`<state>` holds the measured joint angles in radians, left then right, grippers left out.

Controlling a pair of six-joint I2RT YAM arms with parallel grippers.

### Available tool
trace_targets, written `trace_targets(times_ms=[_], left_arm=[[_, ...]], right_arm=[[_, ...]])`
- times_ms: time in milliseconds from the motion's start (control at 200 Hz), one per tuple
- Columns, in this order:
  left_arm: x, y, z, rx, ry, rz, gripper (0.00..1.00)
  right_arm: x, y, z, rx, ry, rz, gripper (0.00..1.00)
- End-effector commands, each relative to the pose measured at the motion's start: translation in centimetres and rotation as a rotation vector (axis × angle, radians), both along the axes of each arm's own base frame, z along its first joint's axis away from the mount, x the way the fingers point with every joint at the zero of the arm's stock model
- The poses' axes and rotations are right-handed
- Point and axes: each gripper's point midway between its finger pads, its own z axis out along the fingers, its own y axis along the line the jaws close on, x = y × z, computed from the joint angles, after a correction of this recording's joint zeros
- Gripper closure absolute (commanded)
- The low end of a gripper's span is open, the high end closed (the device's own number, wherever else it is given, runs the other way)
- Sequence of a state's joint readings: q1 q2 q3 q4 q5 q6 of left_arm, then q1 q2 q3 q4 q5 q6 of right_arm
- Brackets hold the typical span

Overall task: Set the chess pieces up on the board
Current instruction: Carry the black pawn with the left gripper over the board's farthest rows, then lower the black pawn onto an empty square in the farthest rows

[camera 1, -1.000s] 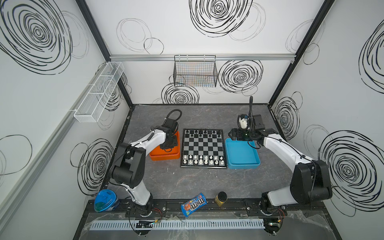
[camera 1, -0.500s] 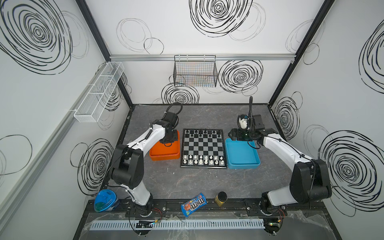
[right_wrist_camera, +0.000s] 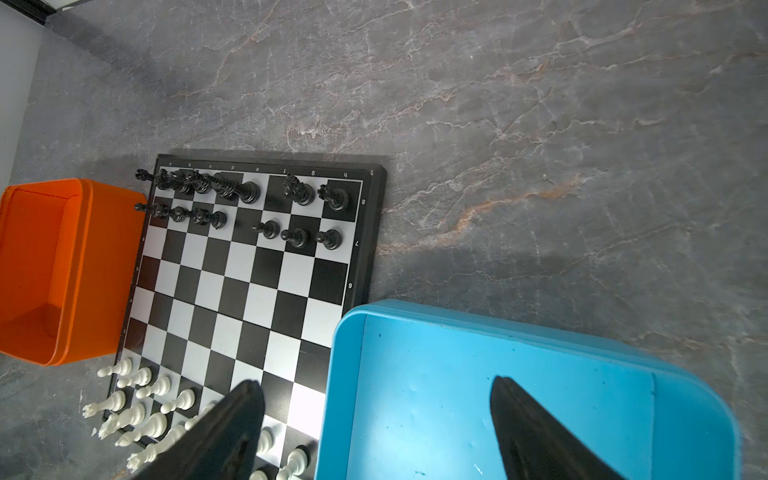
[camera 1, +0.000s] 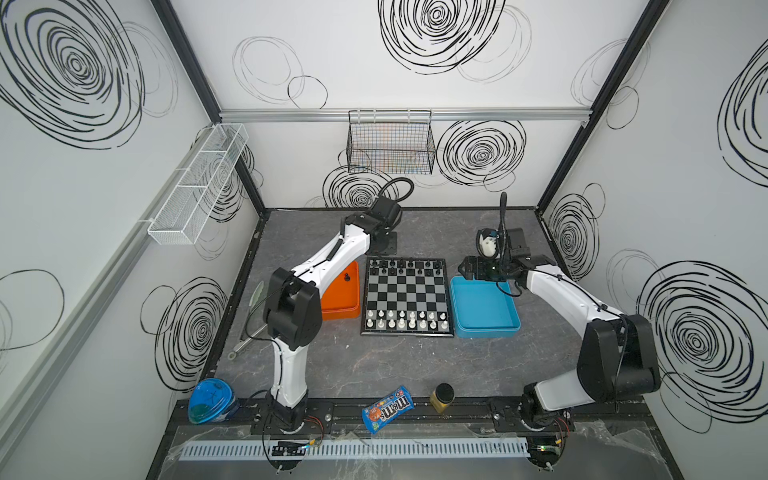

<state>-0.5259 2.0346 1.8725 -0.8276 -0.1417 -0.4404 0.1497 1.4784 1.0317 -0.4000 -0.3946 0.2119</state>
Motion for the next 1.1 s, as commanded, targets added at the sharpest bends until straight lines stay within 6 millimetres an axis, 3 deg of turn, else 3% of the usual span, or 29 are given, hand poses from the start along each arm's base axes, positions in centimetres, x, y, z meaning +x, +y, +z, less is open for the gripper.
trace_targets(times_ms=[0,215,535,1096], left_arm=[[0.3,-2.4,-0.8,0.008,0.017,-0.044,0.85],[0.9,-5.5,-3.3,0.013,0.039,-0.077,0.85],[1.0,-6.9,-5.4,-0.008,0.059,-0.076,0.83],[0.6,-8.2,-7.2,-0.025,0.073,-0.076,0.83]], right_arm=[[0.4,-0.5,1.2,-0.012,-0.025,-0.007,0.11],[0.4,-1.1,1.2,-0.014,-0.025,-0.021,0.11],[0.1,-1.6,1.1,-0.016,-0.037,-0.034,0.11],[-0.2,-1.8,0.9,-0.017,-0.045,-0.04,0.11]])
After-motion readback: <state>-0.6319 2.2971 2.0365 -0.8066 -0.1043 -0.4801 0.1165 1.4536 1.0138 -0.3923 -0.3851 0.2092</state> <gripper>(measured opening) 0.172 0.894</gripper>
